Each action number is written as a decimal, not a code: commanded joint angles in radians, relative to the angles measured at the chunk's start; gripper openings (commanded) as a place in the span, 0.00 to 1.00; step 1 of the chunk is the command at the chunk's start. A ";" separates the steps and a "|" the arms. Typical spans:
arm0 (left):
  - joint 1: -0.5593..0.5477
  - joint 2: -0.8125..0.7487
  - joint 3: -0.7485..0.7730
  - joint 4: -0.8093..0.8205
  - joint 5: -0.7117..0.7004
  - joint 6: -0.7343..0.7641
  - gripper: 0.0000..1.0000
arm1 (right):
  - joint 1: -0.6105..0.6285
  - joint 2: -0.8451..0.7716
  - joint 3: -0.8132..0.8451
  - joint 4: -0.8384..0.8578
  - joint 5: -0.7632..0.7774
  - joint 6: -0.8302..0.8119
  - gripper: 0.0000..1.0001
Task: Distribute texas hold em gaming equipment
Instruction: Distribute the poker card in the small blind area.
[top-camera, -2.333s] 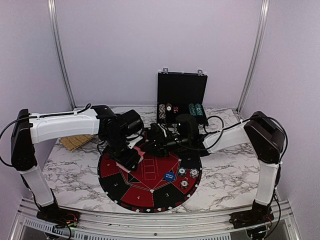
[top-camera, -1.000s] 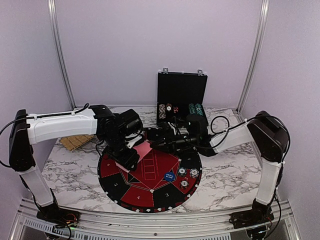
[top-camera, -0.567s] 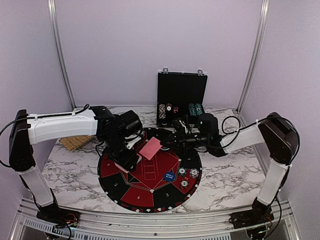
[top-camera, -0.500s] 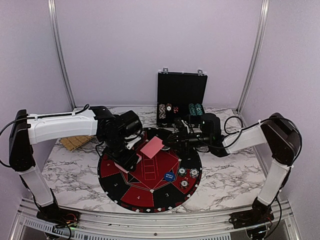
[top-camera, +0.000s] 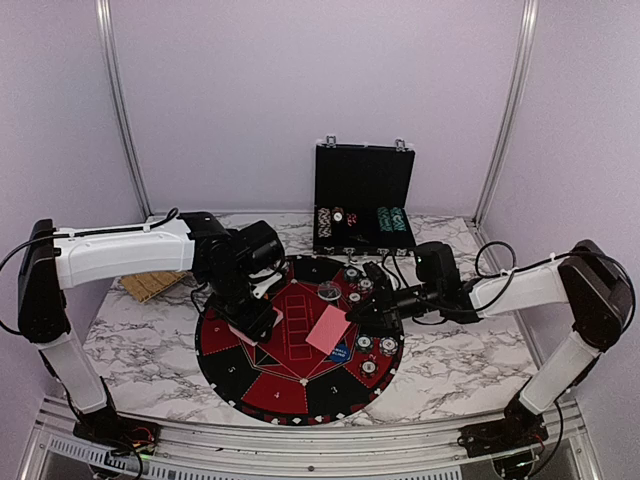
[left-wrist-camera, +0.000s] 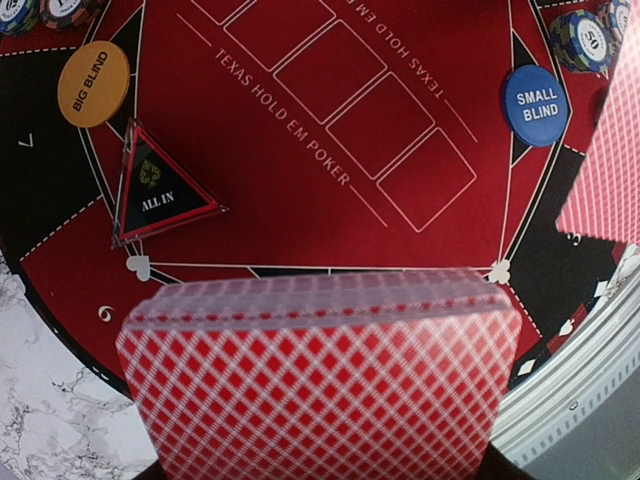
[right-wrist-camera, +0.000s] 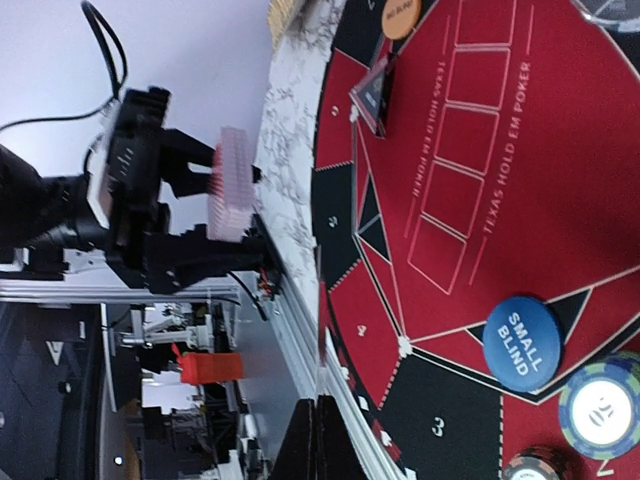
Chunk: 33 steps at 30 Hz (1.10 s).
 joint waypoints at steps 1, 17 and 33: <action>0.007 -0.056 -0.005 0.013 -0.004 0.010 0.42 | 0.072 -0.033 0.009 -0.259 0.060 -0.219 0.00; 0.006 -0.055 -0.002 0.013 -0.003 0.012 0.42 | 0.190 0.037 0.026 -0.410 0.136 -0.342 0.00; 0.008 -0.062 -0.009 0.012 0.002 0.010 0.42 | 0.213 0.014 0.128 -0.608 0.339 -0.428 0.39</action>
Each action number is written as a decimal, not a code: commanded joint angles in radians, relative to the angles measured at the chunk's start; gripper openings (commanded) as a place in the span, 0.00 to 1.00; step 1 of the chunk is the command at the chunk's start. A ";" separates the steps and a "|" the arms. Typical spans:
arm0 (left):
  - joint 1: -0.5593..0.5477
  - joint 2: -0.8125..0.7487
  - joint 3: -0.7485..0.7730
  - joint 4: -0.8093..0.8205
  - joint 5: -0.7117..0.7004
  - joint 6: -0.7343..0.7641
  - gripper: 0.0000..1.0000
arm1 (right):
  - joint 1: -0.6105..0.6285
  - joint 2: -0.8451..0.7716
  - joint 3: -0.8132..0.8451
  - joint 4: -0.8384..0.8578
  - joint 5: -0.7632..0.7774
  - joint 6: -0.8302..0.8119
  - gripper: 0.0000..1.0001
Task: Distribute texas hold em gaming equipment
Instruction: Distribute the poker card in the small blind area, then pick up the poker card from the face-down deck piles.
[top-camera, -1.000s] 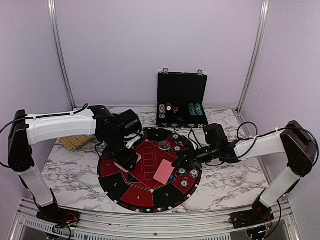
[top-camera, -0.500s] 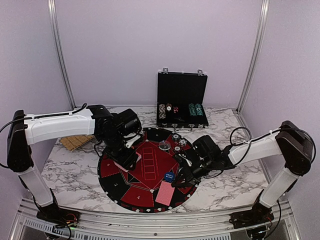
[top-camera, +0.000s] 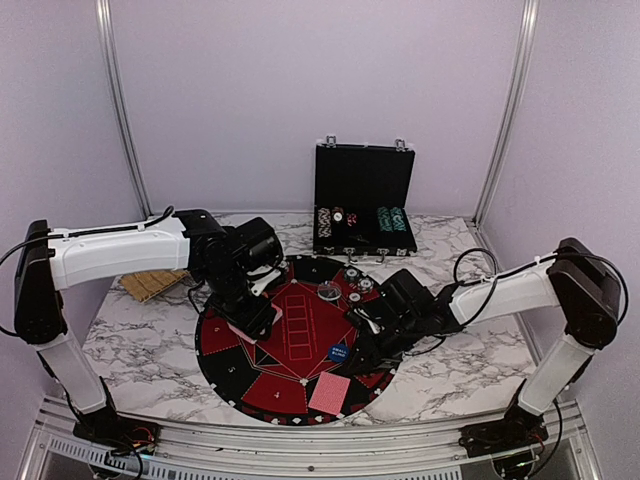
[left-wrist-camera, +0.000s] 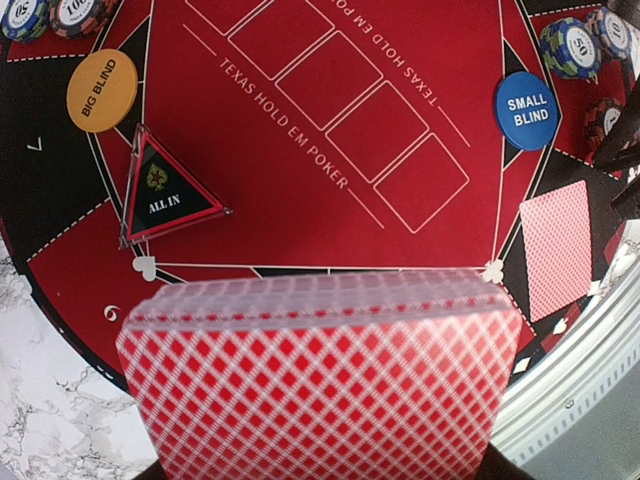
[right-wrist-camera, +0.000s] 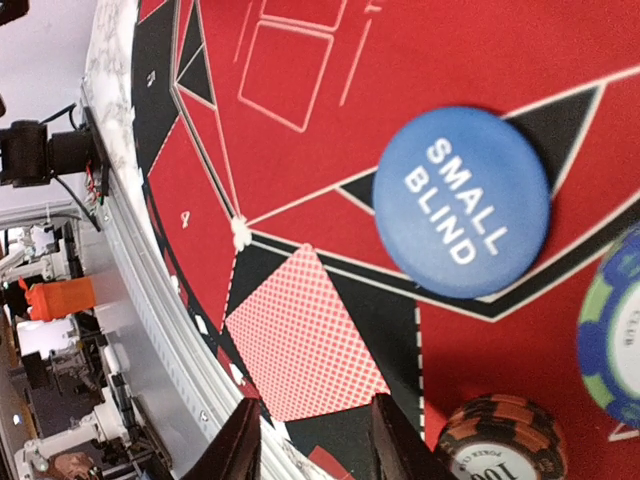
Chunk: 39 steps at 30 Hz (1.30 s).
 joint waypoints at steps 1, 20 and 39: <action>0.005 -0.042 -0.008 0.012 0.002 0.008 0.42 | 0.009 -0.045 0.068 -0.103 0.109 -0.040 0.41; 0.002 -0.034 0.019 0.012 0.035 0.023 0.42 | -0.095 -0.048 0.182 0.221 -0.068 0.184 0.73; -0.014 -0.033 0.040 0.012 0.056 0.041 0.43 | -0.010 0.215 0.334 0.574 -0.161 0.463 0.77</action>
